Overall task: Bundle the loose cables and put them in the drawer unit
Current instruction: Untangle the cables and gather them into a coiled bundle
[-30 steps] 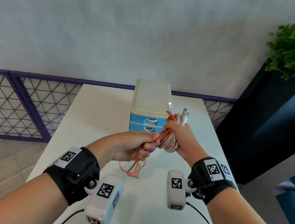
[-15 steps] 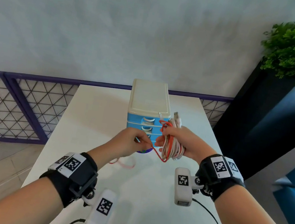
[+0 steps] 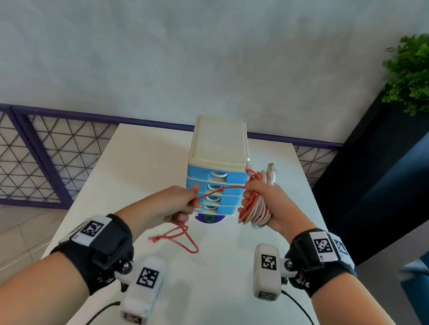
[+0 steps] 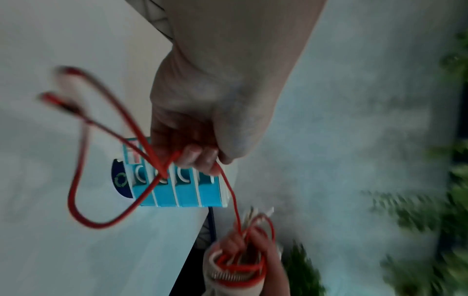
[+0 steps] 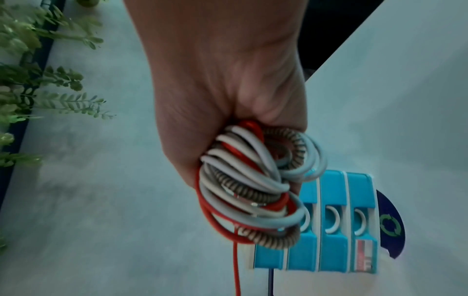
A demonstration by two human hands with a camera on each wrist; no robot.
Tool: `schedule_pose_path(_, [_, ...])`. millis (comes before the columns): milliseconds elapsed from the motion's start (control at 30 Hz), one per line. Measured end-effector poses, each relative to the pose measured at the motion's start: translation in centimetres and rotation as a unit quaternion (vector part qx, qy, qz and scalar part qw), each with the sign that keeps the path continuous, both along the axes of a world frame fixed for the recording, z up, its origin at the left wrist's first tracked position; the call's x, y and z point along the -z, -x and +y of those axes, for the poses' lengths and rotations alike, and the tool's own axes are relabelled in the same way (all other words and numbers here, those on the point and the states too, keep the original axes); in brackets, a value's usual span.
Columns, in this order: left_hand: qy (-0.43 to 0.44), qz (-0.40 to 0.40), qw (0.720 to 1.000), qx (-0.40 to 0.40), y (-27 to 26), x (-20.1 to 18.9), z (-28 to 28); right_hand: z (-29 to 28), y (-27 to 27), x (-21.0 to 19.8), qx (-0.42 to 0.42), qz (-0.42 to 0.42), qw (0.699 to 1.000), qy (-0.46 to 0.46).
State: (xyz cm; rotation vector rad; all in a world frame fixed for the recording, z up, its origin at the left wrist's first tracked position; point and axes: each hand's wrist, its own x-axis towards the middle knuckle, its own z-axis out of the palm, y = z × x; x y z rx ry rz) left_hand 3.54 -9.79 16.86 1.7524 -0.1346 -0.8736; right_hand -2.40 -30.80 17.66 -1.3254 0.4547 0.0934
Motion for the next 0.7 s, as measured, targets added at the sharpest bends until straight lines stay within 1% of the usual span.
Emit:
schedule_pose_path(33, [0.044, 0.054, 0.997, -0.013, 0.0, -0.1, 0.4, -0.3, 0.1, -0.1, 0.017, -0.003, 1.000, -0.003])
schedule_pose_path(67, [0.083, 0.087, 0.993, -0.017, 0.0, -0.1, 0.6, -0.4, 0.1, 0.0, 0.028, -0.006, 1.000, -0.010])
schedule_pose_path(100, [0.112, 0.096, 0.989, -0.014, 0.1, -0.2, 0.5, -0.4, 0.1, -0.2, 0.030, -0.009, 0.999, -0.014])
schedule_pose_path(133, [0.131, 0.089, 0.987, -0.006, 0.3, -0.3, 0.2, 0.0, 0.2, -0.3, 0.024, -0.013, 1.000, -0.013])
schedule_pose_path(267, [0.129, 0.003, 0.991, 0.024, 1.5, -1.2, -1.8, 1.9, 0.0, -0.5, -0.038, -0.023, 0.999, 0.020])
schedule_pose_path(367, [0.100, -0.062, 0.992, 0.046, 2.1, -1.7, -3.1, 2.7, -0.1, -0.5, -0.092, -0.036, 0.995, 0.002])
schedule_pose_path(467, [0.061, -0.125, 0.989, 0.057, 2.2, -2.0, -3.4, 3.2, 0.1, -0.6, -0.115, -0.037, 0.993, 0.002])
schedule_pose_path(533, [0.036, -0.146, 0.986, 0.069, 2.1, -1.9, -3.2, 3.1, 0.0, -0.2, -0.094, -0.034, 0.995, 0.032])
schedule_pose_path(600, [0.033, -0.131, 0.987, 0.086, 2.4, -1.9, -3.1, 3.1, 0.0, -0.1, -0.060, -0.037, 0.996, 0.060])
schedule_pose_path(633, [0.042, -0.105, 0.989, 0.092, 2.5, -2.0, -3.0, 3.0, -0.1, -0.1, -0.036, -0.036, 0.997, 0.065])
schedule_pose_path(700, [0.070, -0.028, 0.992, 0.104, 2.7, -2.1, -2.3, 2.7, -0.4, -0.4, 0.025, -0.036, 0.996, 0.074])
